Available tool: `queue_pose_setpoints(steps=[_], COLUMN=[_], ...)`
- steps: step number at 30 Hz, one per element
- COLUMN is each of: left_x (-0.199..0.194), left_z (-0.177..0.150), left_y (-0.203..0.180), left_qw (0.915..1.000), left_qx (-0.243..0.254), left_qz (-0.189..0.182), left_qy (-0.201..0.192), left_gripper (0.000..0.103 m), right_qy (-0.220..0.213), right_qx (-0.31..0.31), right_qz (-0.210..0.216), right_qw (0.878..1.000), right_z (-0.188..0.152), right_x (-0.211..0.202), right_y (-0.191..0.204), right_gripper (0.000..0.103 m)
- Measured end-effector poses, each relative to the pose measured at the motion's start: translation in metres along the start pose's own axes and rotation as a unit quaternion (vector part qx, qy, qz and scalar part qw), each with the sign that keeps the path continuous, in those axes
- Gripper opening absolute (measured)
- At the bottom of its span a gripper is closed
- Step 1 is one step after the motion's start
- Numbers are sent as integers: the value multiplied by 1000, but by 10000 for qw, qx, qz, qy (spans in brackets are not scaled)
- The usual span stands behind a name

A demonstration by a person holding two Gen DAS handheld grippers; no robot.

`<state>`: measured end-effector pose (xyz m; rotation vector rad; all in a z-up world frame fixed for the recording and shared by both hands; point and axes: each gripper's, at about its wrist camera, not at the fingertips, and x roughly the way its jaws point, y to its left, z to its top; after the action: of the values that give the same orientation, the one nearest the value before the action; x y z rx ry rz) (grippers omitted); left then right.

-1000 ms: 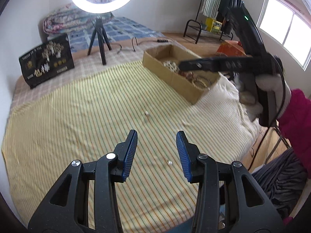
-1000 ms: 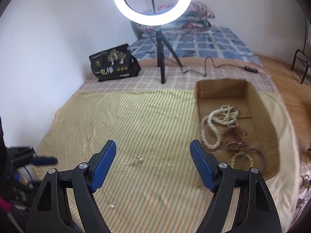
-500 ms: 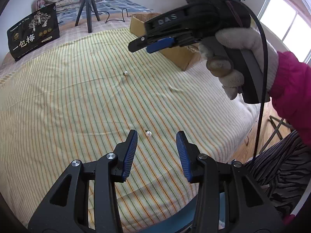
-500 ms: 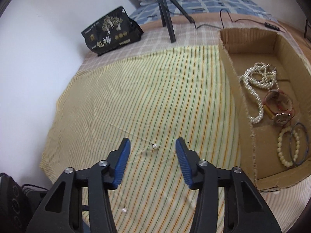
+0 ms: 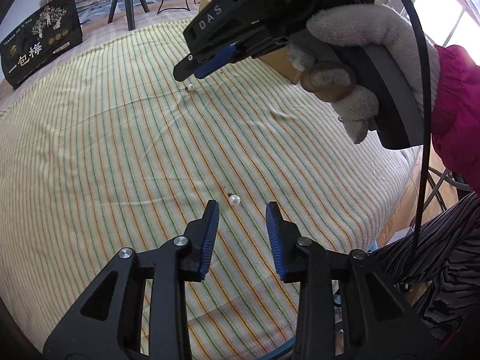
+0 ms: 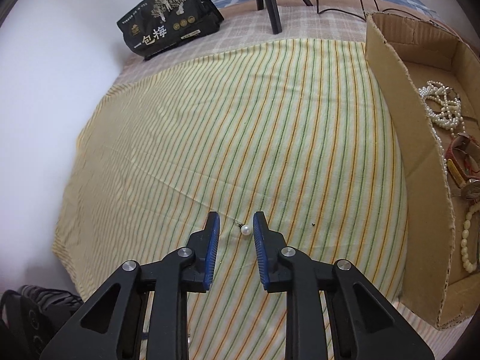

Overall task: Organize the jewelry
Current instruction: 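Move both tools down to the two small pearl earrings on the bedspread, then close left tool on one pearl earring while right tool grasps the other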

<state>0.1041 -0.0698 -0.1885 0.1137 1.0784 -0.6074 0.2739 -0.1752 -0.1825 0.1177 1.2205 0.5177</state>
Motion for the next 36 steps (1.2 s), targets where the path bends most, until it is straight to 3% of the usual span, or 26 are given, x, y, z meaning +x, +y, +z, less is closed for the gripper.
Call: queue_pose_setpoints(steps=[9, 18, 25, 30, 36], left_x=[5, 16, 20, 27, 23], left_z=[0, -3, 1, 3, 3], left_y=[-1, 3, 6, 8, 11], left_qw=[10000, 9999, 9999, 9999, 9999], left_qx=[-45, -33, -44, -3, -47], left_qz=[-17, 67, 86, 131, 101], left_qy=[36, 134, 68, 38, -49], left_gripper=[33, 32, 26, 8, 7], right_qy=[70, 199, 209, 207, 148], right_qx=[-12, -353, -420, -466, -441], right_qz=[-77, -397, -527, -568, -549], right_qw=[9999, 9984, 9975, 9971, 9974], right_z=[-1, -5, -3, -2, -4], right_x=[6, 18, 22, 24, 20], right_y=[-2, 7, 6, 6, 5], right_gripper=[21, 14, 9, 9, 9])
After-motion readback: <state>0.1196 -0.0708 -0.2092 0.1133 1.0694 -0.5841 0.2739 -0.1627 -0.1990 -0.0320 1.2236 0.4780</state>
